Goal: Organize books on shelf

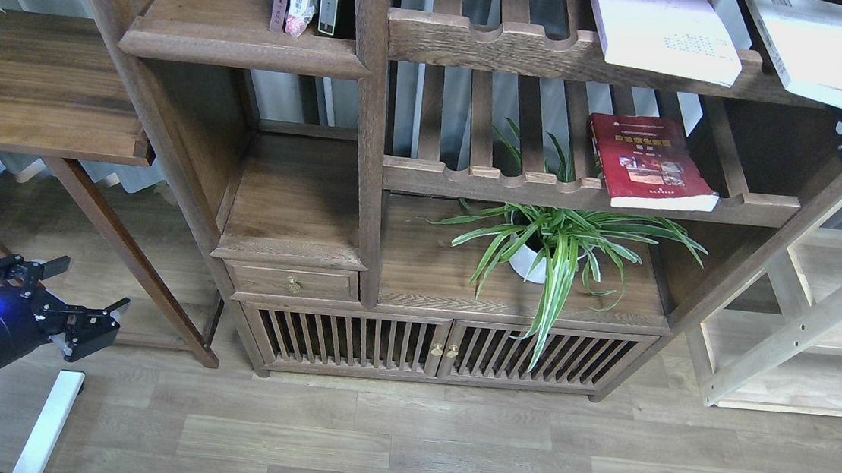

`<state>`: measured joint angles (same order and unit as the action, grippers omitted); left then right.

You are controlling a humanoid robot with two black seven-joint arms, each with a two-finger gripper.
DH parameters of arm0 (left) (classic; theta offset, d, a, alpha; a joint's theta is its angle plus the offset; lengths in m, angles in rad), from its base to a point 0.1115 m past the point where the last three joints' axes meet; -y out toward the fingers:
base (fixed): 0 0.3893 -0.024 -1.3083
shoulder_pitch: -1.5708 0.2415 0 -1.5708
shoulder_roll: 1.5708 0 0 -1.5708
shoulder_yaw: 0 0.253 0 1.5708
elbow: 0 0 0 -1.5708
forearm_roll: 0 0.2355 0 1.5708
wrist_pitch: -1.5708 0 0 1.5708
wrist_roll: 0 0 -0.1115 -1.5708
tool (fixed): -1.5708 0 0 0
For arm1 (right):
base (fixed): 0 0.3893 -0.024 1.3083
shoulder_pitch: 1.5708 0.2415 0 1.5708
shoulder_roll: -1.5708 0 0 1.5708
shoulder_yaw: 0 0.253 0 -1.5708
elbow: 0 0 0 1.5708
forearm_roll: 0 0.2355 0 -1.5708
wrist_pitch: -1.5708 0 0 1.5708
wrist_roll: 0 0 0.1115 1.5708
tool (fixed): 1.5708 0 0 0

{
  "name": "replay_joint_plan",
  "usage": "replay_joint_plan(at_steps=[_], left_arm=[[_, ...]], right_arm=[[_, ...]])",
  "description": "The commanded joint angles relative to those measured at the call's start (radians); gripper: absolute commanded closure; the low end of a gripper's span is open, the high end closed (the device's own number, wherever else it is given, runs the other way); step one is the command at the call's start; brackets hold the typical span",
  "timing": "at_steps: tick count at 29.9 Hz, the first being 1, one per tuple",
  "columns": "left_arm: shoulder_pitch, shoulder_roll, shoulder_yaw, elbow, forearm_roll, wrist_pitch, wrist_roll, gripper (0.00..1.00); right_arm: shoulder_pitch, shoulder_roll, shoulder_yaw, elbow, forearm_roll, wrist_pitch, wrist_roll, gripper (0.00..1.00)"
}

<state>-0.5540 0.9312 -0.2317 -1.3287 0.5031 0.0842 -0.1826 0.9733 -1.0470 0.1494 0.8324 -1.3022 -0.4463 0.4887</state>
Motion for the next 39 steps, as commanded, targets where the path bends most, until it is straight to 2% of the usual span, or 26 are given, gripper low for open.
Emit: replay_joint_plan(at_steps=[1,5,7,8,9,12,16,20,25,36,39], left_arm=[[0.002,0.0,0.0,0.003,0.0,-0.001,0.0,0.01],[0.002,0.0,0.0,0.003,0.0,0.0,-0.001,0.01],[0.002,0.0,0.0,0.005,0.0,0.0,-0.001,0.01],[0.0,0.0,0.0,0.005,0.0,0.0,0.0,0.01],[0.0,0.0,0.0,0.005,0.0,0.0,0.0,0.01],[0.0,0.001,-0.001,0.005,-0.005,0.0,0.0,0.01],[0.002,0.003,-0.001,0.006,-0.006,0.0,-0.001,0.01],[0.002,0.005,-0.001,0.006,-0.006,0.011,-0.001,0.01],[0.003,0.005,0.0,0.014,-0.009,0.035,-0.008,0.01],[0.016,-0.005,0.0,0.042,-0.014,0.042,-0.014,0.0],[0.014,-0.008,0.0,0.052,-0.014,0.048,-0.027,0.0]], right_arm=[[0.008,0.001,-0.002,-0.007,0.0,0.009,0.0,0.63],[0.01,-0.001,-0.002,-0.007,0.0,0.023,0.0,0.72],[0.016,-0.002,-0.002,-0.007,0.003,0.047,-0.013,0.83],[0.022,-0.001,-0.001,-0.007,0.009,0.069,-0.038,0.94],[0.03,-0.001,0.007,-0.007,0.015,0.089,-0.057,0.97],[0.045,-0.013,0.015,-0.002,0.043,0.149,-0.091,0.98],[0.051,-0.022,0.019,0.007,0.1,0.166,-0.087,0.99],[0.054,-0.039,0.019,0.027,0.106,0.159,-0.065,1.0],[0.056,-0.07,0.021,0.047,0.122,0.155,0.0,1.0],[0.053,-0.183,0.042,0.183,0.173,0.153,0.0,1.0],[0.053,-0.209,0.047,0.22,0.185,0.153,0.0,1.0]])
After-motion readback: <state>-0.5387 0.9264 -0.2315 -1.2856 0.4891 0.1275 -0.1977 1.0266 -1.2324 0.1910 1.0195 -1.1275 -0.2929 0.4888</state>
